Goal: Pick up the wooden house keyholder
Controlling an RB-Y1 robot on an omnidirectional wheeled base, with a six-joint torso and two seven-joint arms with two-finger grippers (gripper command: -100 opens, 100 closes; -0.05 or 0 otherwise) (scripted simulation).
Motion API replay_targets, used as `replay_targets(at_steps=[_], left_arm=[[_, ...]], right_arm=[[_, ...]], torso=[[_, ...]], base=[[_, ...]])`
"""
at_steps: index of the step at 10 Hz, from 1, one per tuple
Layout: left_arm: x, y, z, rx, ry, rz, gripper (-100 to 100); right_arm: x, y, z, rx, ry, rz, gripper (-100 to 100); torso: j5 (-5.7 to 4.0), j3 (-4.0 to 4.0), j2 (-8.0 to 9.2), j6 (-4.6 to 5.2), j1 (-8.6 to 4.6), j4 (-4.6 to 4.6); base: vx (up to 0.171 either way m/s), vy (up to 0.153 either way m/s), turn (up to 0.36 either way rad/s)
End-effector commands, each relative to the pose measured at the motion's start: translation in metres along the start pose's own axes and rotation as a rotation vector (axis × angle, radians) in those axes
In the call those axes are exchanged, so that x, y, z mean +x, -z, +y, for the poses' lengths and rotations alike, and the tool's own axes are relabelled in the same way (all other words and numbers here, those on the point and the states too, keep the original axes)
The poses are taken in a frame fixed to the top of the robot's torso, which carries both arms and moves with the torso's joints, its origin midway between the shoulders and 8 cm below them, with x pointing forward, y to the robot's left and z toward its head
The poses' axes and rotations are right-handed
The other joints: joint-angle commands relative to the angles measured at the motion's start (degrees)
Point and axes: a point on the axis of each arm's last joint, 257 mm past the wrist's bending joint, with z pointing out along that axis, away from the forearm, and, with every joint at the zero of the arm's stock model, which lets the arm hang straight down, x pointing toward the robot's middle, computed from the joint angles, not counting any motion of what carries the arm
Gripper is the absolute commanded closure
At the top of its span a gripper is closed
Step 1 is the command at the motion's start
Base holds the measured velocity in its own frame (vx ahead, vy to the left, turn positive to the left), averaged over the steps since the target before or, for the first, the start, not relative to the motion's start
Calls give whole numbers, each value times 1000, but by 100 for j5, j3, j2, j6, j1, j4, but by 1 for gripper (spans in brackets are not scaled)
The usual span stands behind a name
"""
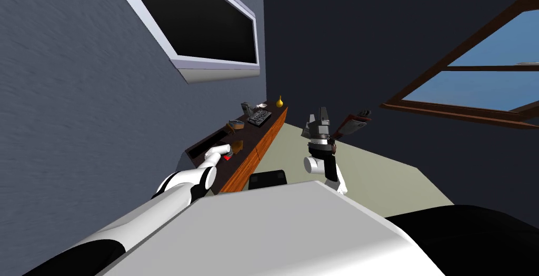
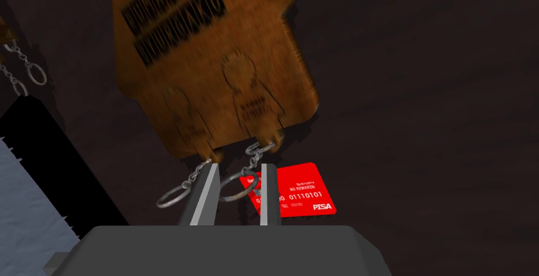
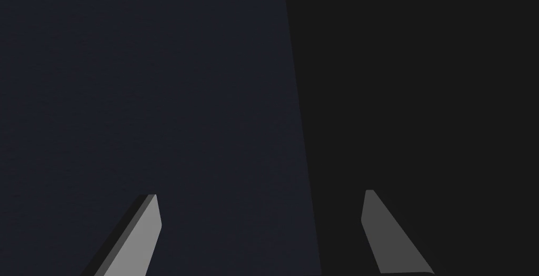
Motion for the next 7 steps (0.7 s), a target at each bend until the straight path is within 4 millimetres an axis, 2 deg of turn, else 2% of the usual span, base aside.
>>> replay_targets(at_steps=[1, 2, 3, 4, 5, 6, 7], left_arm=[[0, 0, 0, 0, 0, 0, 100], [0, 0, 0, -1, 0, 0, 100], [0, 0, 1, -1, 0, 0, 0], [11, 1, -2, -1, -29, 17, 100], [11, 1, -2, -1, -29, 17, 100], [25, 2, -3, -4, -66, 37, 100], [28, 4, -9, 9, -67, 42, 100]], right_arm=[[0, 0, 0, 0, 0, 0, 0], [0, 0, 0, 0, 0, 0, 0], [0, 0, 0, 0, 0, 0, 0], [0, 0, 0, 0, 0, 0, 0], [0, 0, 0, 0, 0, 0, 0], [0, 0, 0, 0, 0, 0, 0], [0, 0, 0, 0, 0, 0, 0]], torso=[[0, 0, 0, 0, 0, 0], [-1, 1, 0, 0, -1, 1], [-1, 1, 1, 0, -1, 2], [-2, 2, 1, 0, -2, 2], [-8, -4, -11, -12, -13, 2], [-7, -7, -17, -3, -17, 1], [-8, -6, -16, -10, -18, 2]], base=[[0, 0, 0], [0, 0, 0], [0, 0, 0], [53, -37, 303], [65, -46, 200], [59, -40, 307], [44, -40, 163]])
